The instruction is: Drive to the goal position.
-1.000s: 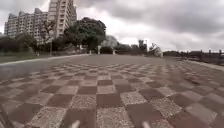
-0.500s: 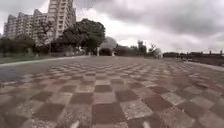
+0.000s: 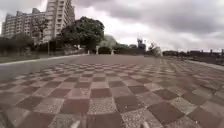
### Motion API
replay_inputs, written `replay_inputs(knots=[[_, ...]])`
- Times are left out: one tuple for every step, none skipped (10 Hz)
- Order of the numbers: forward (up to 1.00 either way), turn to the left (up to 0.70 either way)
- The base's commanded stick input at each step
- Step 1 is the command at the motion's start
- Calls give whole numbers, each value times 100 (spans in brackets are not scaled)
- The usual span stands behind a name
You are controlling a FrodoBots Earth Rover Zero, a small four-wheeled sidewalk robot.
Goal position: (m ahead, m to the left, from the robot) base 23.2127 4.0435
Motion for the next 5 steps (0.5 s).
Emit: replay_inputs(knots=[[50,0],[50,0],[50,13],[50,50],[50,50]])
